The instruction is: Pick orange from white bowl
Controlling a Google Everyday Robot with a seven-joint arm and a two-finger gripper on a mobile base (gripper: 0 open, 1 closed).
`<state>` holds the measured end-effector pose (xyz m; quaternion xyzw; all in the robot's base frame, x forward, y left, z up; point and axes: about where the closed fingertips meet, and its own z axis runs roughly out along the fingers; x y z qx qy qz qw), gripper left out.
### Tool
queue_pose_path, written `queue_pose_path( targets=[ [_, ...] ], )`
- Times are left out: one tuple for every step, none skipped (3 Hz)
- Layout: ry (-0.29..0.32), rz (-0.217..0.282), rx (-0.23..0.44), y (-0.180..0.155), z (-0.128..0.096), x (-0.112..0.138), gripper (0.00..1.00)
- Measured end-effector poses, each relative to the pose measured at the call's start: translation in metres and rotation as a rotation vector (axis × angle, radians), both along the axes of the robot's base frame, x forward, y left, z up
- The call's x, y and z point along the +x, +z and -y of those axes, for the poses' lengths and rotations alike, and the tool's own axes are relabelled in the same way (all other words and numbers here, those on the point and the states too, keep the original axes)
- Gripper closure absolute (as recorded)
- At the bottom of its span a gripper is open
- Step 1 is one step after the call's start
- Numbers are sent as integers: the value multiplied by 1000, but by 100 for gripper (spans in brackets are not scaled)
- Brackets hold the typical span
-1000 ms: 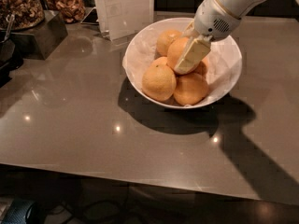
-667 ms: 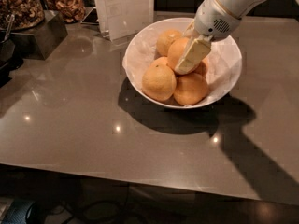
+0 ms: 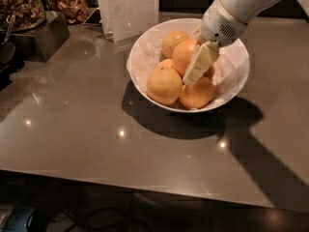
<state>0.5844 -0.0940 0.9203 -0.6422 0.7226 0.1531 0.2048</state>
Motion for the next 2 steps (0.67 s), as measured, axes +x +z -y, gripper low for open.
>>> queue_pose_path(
  targets=[
    [12,-12,18,-6,-4,-2,42],
    [12,-12,18,-3,-4,-2,65]
  ],
)
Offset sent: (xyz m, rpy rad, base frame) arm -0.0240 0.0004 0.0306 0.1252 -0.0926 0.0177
